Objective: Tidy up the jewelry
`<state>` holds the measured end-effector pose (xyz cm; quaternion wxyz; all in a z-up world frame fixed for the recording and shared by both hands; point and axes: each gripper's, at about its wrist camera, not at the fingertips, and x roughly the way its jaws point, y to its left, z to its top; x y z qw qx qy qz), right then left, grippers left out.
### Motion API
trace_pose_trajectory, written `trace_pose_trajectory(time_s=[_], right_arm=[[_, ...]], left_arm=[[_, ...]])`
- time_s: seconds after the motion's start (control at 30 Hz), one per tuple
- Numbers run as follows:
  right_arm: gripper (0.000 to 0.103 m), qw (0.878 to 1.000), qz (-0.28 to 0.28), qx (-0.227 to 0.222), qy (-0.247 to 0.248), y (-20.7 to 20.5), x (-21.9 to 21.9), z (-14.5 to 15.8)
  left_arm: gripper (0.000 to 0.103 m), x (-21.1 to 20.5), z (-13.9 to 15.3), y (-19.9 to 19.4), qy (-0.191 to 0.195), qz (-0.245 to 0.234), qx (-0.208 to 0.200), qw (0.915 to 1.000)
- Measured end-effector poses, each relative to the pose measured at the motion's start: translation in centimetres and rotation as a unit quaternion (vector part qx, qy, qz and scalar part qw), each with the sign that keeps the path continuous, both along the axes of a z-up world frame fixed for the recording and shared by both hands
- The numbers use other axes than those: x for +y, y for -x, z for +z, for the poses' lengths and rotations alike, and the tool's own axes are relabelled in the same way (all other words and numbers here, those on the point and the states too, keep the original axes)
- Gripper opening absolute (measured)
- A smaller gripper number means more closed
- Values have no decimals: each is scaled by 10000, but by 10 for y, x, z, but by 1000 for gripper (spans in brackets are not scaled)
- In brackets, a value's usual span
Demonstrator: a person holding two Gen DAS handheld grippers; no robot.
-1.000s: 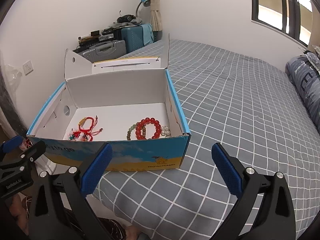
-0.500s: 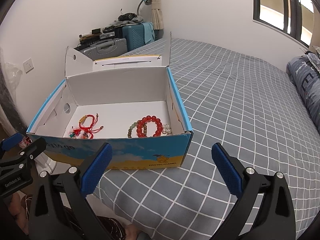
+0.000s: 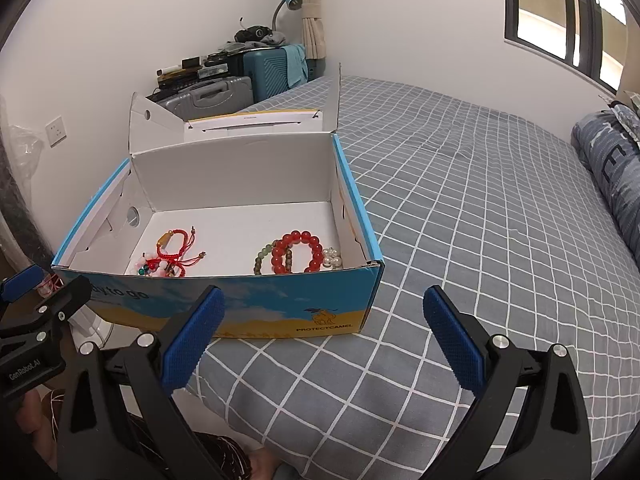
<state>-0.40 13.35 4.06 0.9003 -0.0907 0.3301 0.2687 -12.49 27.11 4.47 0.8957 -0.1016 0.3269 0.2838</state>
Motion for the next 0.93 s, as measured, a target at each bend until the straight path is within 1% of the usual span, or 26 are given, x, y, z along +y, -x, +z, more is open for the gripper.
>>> trace_pose_trajectory(time_s=[0.1,0.33,0.57,0.93], right_arm=[[95,10000,1,6,8,0,1,-1],[95,10000,-22,23,7,0,2,-2],[95,10000,-14,21,10,0,1,-2],[95,10000,-20,19,7,0,1,-2]], left_arm=[[97,-1,0,0,-64,10,16,10000],[97,-2,0,-1,-75,2,14,10000],[97,0,0,-1,9,20,18,10000],[97,-3,-1,-2,-84,5,40,10000]])
